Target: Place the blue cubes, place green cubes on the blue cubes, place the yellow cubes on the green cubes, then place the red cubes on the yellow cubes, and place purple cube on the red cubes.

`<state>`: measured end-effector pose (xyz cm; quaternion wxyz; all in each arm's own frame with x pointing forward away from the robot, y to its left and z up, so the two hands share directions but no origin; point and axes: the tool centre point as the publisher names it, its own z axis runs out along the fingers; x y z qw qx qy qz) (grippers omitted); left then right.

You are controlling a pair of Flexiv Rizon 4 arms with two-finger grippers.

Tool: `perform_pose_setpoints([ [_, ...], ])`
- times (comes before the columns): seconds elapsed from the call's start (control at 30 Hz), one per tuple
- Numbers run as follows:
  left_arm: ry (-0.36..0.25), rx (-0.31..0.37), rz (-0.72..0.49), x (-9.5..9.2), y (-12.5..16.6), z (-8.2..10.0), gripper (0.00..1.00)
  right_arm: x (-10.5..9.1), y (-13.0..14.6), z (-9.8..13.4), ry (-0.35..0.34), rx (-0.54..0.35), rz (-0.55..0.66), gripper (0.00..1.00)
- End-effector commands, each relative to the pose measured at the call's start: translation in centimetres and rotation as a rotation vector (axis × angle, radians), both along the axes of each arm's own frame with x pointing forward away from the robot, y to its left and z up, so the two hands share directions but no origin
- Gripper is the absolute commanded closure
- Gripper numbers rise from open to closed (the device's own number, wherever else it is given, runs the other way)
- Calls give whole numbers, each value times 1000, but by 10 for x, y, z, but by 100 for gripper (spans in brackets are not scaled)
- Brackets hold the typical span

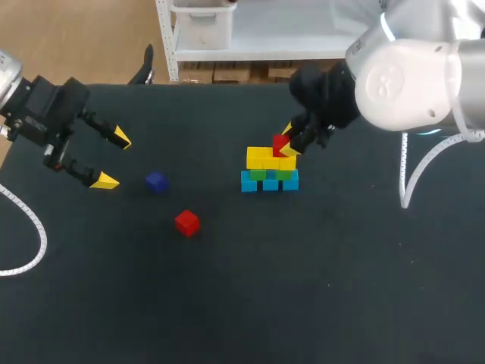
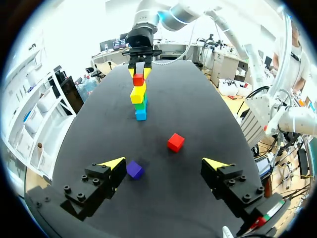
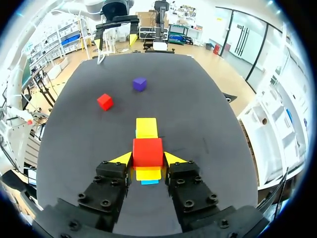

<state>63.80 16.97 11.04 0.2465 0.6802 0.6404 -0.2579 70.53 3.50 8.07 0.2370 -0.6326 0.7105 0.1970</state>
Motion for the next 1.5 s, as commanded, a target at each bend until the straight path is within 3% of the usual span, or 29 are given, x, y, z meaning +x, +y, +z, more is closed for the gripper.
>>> perform_pose_setpoints([
  [0.03, -2, -3, -3, 1, 1, -1, 0, 2, 1, -1, 4, -2, 1, 100],
  [0.37, -2, -3, -3, 1, 1, -1, 0, 2, 1, -2, 8, -4, 1, 99],
  [0.63, -2, -3, -3, 1, 1, -1, 0, 3, 1, -3, 8, -7, -1, 88],
  [0.73, -2, -3, -3, 1, 1, -1, 0, 3, 1, -3, 6, -10, 0, 93],
  [1.2, -2, -3, -3, 1, 1, -1, 0, 2, 1, -3, -1, -13, -2, 83],
  [1.33, -2, -3, -3, 1, 1, -1, 0, 2, 0, -3, 0, -14, 0, 73],
  [1.5, -2, -3, -3, 1, 1, -1, 0, 2, 0, -3, 2, -17, 1, 53],
])
